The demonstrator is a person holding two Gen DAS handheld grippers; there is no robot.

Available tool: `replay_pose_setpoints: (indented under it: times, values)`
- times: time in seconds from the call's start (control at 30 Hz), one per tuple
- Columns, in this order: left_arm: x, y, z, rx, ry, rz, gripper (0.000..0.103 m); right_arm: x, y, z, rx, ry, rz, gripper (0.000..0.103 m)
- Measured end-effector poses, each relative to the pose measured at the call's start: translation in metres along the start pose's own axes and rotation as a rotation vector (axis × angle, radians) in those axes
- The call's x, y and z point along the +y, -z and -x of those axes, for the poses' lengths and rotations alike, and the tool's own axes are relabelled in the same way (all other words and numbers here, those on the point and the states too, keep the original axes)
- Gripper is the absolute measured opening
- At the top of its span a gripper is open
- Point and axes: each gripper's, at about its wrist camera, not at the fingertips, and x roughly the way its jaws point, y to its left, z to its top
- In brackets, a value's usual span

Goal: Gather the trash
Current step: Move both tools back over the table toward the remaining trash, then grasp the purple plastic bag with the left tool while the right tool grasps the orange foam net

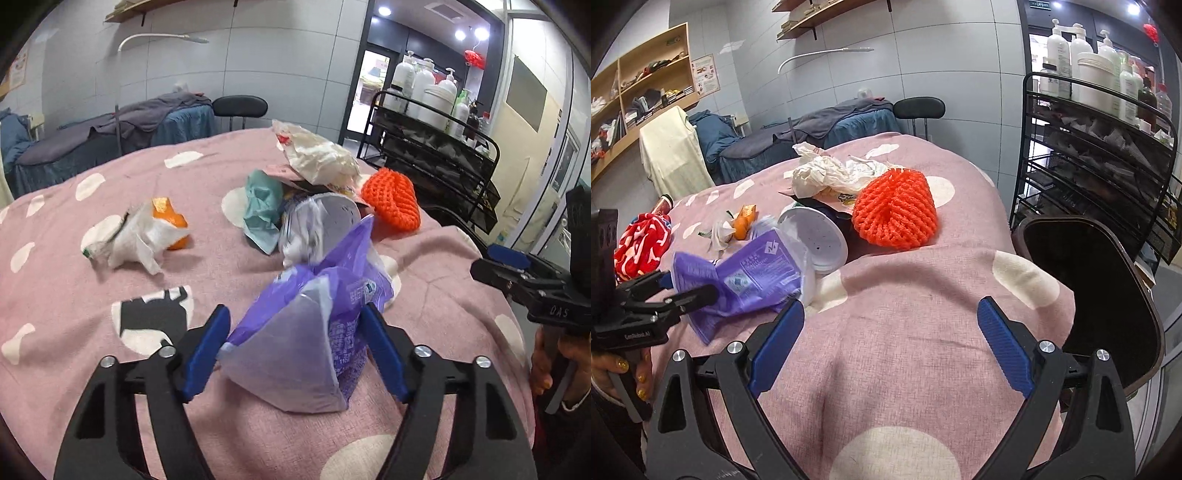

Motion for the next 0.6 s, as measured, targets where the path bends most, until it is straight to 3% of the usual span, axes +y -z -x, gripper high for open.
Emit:
replay_pose_setpoints:
  times: [0.17,0.43,0.6]
  values:
    - [0.003,0.006,0.006,-0.004,0.037,0.032,0.051,-0.003,-0.014,-0.012,0.012,0.002,0.005,0.094]
    - [-0.002,0.013,0.026,-0.057,0.036,0.024,0.046,-0.012,-0.050,-0.051,0.075,-0.016,-0.007,0.093]
    - [-0.003,0.011,0.045,-0.109,0.034,0.037,0.045,-0.015,-0.067,-0.078,0.124,-0.008,-0.008,0.083]
